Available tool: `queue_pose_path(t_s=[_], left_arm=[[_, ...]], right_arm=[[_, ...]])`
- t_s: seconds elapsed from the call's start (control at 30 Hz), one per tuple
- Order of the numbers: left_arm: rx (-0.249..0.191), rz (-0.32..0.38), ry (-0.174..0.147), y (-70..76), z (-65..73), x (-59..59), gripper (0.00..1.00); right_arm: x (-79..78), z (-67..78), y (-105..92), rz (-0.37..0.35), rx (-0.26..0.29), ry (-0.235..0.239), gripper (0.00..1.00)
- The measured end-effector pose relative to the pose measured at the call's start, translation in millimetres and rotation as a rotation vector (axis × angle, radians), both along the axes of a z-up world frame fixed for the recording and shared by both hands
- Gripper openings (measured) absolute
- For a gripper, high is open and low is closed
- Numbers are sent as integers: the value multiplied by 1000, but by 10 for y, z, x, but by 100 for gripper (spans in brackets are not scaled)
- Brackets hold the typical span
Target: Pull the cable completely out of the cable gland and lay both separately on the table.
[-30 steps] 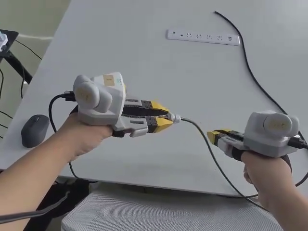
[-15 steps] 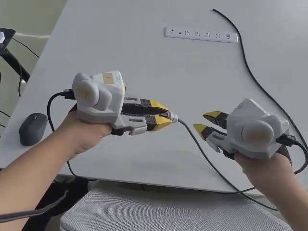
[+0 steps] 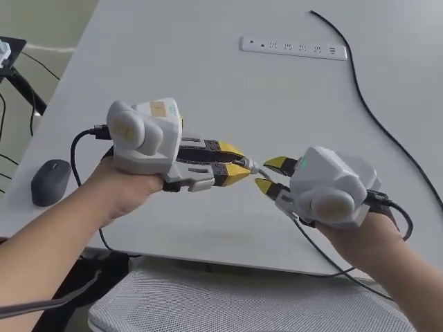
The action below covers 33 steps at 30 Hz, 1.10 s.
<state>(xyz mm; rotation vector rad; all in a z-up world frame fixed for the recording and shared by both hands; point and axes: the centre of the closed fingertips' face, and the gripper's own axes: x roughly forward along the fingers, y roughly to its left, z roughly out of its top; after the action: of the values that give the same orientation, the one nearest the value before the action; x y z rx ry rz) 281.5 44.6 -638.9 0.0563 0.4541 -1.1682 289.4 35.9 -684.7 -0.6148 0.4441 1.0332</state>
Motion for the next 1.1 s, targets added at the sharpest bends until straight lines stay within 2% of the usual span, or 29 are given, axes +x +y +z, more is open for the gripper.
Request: queue_pose_path(t_s=[0.27,0.43,0.87,1.1], left_arm=[[-3,-1,5,-7,-1,-1,15],[-5,0,8,-8,-2,-4,15],[-22,4,10,-20,30,-5,15],[-35,7,9,-32,59,-6,15]], right_arm=[[8,-27,65,9,-1,-4,9],[19,-6,66,2,4,-10,1],[26,17,22,-29,13,-20,0],[65,-28,-55,-61,11,6,0]])
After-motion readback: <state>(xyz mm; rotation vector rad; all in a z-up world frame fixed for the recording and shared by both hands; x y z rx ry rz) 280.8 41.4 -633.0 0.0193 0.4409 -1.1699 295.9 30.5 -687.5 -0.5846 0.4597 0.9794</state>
